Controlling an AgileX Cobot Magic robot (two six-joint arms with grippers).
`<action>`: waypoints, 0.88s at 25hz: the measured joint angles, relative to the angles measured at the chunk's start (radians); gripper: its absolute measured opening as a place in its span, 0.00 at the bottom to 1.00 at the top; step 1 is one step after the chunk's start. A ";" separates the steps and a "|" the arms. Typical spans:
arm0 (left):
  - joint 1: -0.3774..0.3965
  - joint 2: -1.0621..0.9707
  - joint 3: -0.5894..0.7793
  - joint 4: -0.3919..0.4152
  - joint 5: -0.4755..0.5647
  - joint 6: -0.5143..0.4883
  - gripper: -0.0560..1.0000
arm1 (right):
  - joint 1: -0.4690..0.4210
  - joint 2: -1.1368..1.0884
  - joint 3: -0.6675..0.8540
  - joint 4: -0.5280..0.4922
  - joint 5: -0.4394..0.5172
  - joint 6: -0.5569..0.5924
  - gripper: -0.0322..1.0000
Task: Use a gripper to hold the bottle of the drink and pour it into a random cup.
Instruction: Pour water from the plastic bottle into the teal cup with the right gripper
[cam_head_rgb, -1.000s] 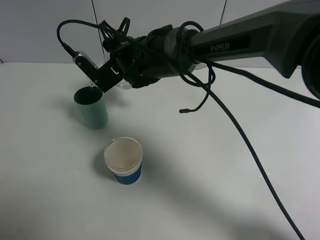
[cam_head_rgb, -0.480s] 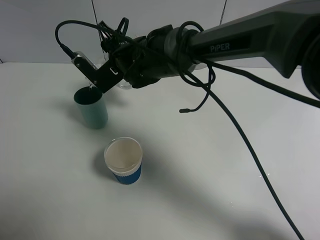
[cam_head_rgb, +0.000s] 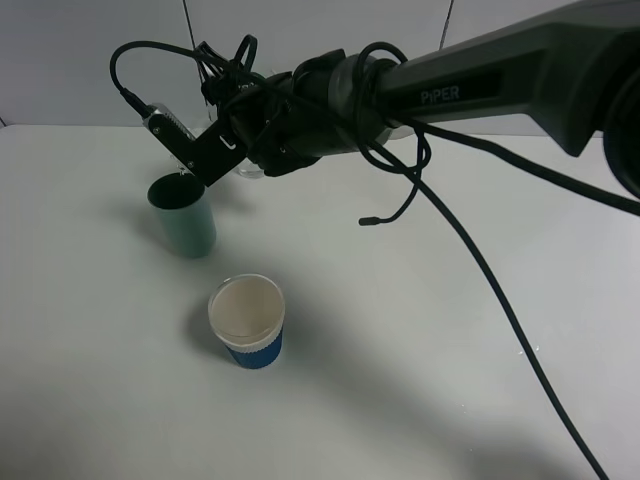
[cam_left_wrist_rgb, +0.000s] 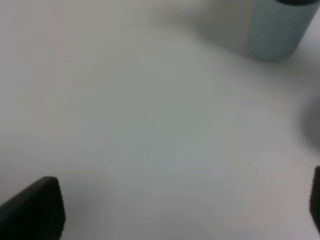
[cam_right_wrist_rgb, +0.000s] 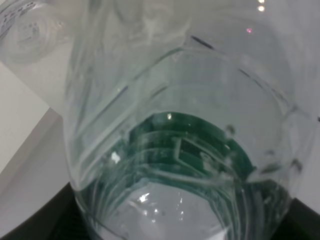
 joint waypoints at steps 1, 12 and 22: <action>0.000 0.000 0.000 0.000 0.000 0.000 0.99 | 0.000 0.000 0.000 0.000 -0.001 -0.005 0.59; 0.000 0.000 0.000 0.000 0.000 0.000 0.99 | 0.000 0.000 0.000 0.000 -0.004 -0.033 0.59; 0.000 0.000 0.000 0.000 0.000 0.000 0.99 | 0.000 0.000 0.000 -0.007 -0.023 -0.038 0.59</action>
